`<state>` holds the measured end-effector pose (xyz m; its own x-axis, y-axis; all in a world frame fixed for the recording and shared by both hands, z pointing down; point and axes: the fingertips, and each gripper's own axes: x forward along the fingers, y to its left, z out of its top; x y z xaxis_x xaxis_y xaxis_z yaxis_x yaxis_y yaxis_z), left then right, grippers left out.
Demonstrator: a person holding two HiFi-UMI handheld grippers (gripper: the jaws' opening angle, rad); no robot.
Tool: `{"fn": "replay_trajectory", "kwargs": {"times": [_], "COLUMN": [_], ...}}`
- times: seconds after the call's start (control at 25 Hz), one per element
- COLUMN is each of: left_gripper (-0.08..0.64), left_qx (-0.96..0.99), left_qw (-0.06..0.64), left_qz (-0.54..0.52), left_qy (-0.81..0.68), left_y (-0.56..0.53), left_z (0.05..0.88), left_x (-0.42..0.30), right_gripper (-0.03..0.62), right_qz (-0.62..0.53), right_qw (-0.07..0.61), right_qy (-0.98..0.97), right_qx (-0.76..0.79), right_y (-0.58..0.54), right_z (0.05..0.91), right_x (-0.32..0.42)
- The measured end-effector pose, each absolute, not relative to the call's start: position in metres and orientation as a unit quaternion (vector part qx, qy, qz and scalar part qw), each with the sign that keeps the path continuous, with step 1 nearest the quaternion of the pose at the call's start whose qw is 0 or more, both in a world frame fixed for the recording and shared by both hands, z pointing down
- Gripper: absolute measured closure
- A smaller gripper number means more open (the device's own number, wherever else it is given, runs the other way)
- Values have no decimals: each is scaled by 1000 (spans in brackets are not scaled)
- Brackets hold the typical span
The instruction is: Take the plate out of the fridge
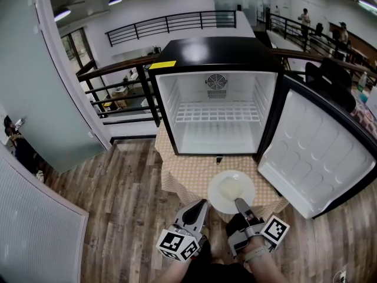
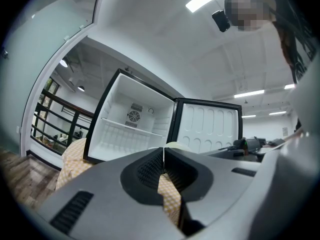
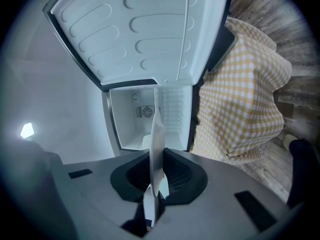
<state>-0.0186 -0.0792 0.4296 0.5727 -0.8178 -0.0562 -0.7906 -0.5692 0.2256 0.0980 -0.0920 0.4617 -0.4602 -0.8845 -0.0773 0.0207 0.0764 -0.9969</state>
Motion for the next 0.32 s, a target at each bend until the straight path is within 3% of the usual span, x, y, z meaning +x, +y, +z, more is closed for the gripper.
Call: {"fn": "replay_trajectory", "kwargs": {"times": [0.32], "left_gripper": [545], "left_qx": [889], "left_qw": [83], "left_qz": [-62], "left_qy": [-446], "left_y": [-82], "left_z": [427], "left_x": [-17], "right_gripper": [543], "right_qz": [-586], "right_qw": [398], "right_qy": [615], "right_qx": [-345], "right_y": [-94], "right_z": [460], "right_x": [98]}}
